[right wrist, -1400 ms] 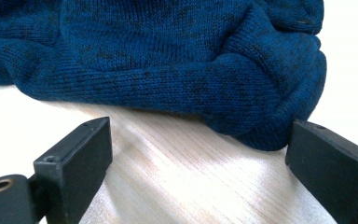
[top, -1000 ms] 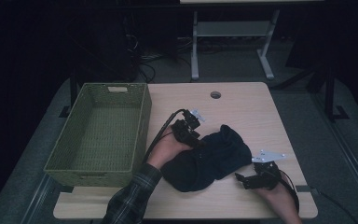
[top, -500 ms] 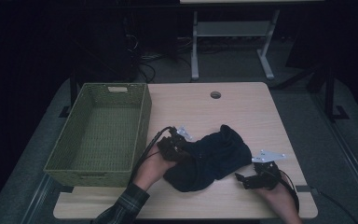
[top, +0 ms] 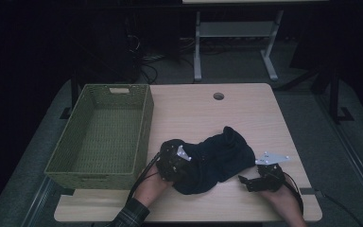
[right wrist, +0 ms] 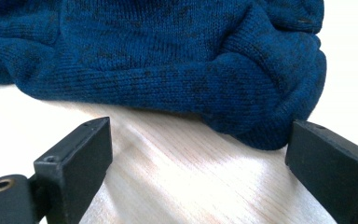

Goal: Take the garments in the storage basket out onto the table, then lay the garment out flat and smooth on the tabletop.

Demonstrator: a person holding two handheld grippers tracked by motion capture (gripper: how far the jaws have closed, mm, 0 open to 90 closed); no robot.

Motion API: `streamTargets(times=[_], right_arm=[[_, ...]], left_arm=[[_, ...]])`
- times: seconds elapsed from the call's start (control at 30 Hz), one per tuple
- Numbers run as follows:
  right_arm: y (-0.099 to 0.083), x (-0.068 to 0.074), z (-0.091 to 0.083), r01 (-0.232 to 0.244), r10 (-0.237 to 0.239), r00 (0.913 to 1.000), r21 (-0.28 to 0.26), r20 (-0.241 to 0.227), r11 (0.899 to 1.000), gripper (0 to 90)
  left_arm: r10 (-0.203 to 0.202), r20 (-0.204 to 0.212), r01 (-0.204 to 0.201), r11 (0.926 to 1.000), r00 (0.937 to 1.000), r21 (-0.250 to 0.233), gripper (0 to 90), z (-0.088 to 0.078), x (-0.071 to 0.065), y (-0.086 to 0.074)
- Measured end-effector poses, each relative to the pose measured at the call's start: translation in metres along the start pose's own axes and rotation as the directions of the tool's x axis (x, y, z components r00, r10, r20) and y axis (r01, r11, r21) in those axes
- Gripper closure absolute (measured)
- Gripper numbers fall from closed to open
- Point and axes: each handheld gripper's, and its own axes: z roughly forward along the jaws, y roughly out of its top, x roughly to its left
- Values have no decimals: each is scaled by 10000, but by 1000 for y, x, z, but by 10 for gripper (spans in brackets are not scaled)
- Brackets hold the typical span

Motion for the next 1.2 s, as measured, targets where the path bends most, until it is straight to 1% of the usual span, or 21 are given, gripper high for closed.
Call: streamTargets(times=[0.03,0.07,0.13,0.2,0.23,0.3,0.37,0.4,0.47,0.53,0.67,0.7,0.73,0.77,0.87,0.97,1.1,1.17,1.2], right_arm=[[0,0,-1,-7,7,10000,78,3,10000,72],[1,0,-1,-66,66,10000,206,16,9998,77],[2,-2,-4,63,-67,9999,345,124,9994,80],[3,-3,-7,73,-76,9999,364,73,9993,125],[4,-4,-10,107,-108,9999,334,35,9994,133],[8,-7,-16,180,-181,9998,150,121,9997,138],[11,-10,-20,180,-179,9997,-17,179,9998,143],[13,-12,-21,85,-84,9998,-52,166,10000,143],[17,-17,-22,66,-64,9996,-77,286,9999,143],[19,-21,-23,40,-36,9995,-138,309,9999,151],[27,-31,-25,-122,136,9988,-292,462,9995,154],[30,-34,-26,-240,256,9986,-358,455,9991,170],[32,-37,-27,-257,277,9987,-463,421,9986,187],[36,-40,-27,-327,350,9984,-517,446,9981,187],[45,-46,-25,-306,330,9980,-448,545,9985,189],[54,-52,-20,-332,363,9976,-511,590,9981,210],[63,-59,-10,-489,505,9974,-332,512,9983,229],[67,-61,-6,-523,543,9976,-461,438,9976,252],[67,-62,-4,-549,568,9976,-455,407,9975,277]], left_arm=[[-42,-16,41,9999,10000,-133,882,1,-1,-1],[0,-12,0,9999,10000,-110,882,0,-1,-2],[-2,-4,2,9999,10000,-132,885,0,0,-2],[55,-80,-57,9998,10000,-183,887,0,-1,-3],[93,-133,-96,9998,9999,-175,887,0,-2,-3],[134,-189,-138,9997,9997,-195,887,1,-3,-3],[112,-146,-115,9998,9998,-170,887,0,-2,-3],[84,-97,-86,9998,9999,-166,887,0,-2,-3],[15,-3,-15,9998,10000,-191,887,0,0,-3],[-81,55,82,9997,10000,-249,887,0,1,-4],[-113,73,115,9996,9999,-250,887,0,1,-4],[-115,84,117,9996,9999,-250,887,0,1,-4],[-187,119,191,9993,9998,-306,887,1,1,-4],[-179,129,184,9993,9998,-324,886,1,2,-4],[-109,86,112,9995,9999,-293,886,0,1,-4],[-95,81,97,9995,9999,-284,886,0,1,-4],[-162,165,167,9994,9997,-310,886,0,2,-4],[-153,173,158,9994,9997,-310,886,1,2,-4],[-145,170,151,9994,9997,-304,886,1,2,-4]])
